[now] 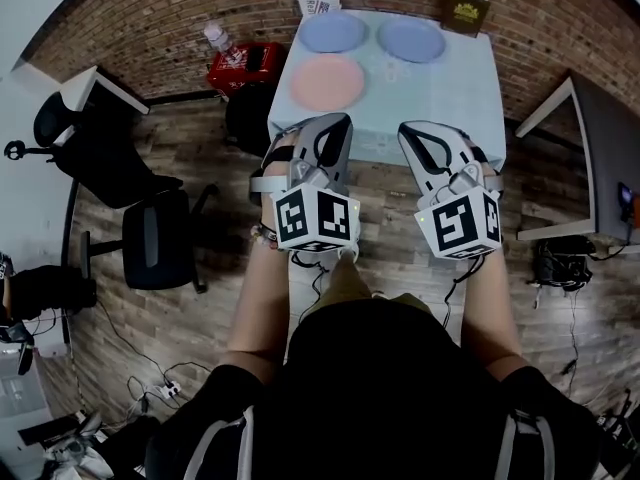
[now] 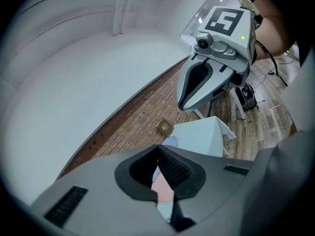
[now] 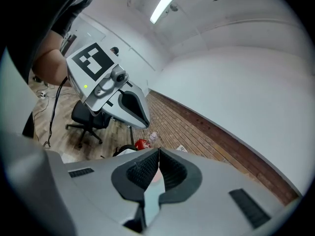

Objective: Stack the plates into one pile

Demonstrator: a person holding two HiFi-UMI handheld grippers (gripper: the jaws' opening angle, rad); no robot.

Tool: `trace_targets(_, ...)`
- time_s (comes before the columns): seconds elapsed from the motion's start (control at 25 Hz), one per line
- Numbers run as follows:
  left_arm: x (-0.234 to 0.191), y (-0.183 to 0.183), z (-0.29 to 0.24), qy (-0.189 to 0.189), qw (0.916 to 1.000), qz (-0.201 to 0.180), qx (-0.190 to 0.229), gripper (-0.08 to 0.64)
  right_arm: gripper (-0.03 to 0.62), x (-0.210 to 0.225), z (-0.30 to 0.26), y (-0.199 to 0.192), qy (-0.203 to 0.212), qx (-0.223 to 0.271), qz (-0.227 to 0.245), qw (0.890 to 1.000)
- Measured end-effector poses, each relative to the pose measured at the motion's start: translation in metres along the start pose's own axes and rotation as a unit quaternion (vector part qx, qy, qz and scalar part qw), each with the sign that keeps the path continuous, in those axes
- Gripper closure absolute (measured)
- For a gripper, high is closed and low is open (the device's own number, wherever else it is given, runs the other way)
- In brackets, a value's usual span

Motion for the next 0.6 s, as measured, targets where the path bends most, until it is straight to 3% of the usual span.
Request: trace_targets(0.6, -0.102, -0.095, -0.131, -0.021, 0.9997, 0.005, -0.01, 0.538, 0.557, 0.076, -0.165, -0.05, 0.012, -0.02, -0.009, 1.0)
Point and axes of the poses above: the fingertips, and each gripper's own axes: z backward along the fingers, x to its right, y out of its top, the point moved 1 cm from there along z, backward along the fingers, and after that the axes turned 9 degrees about x, right-handed, at the moved point
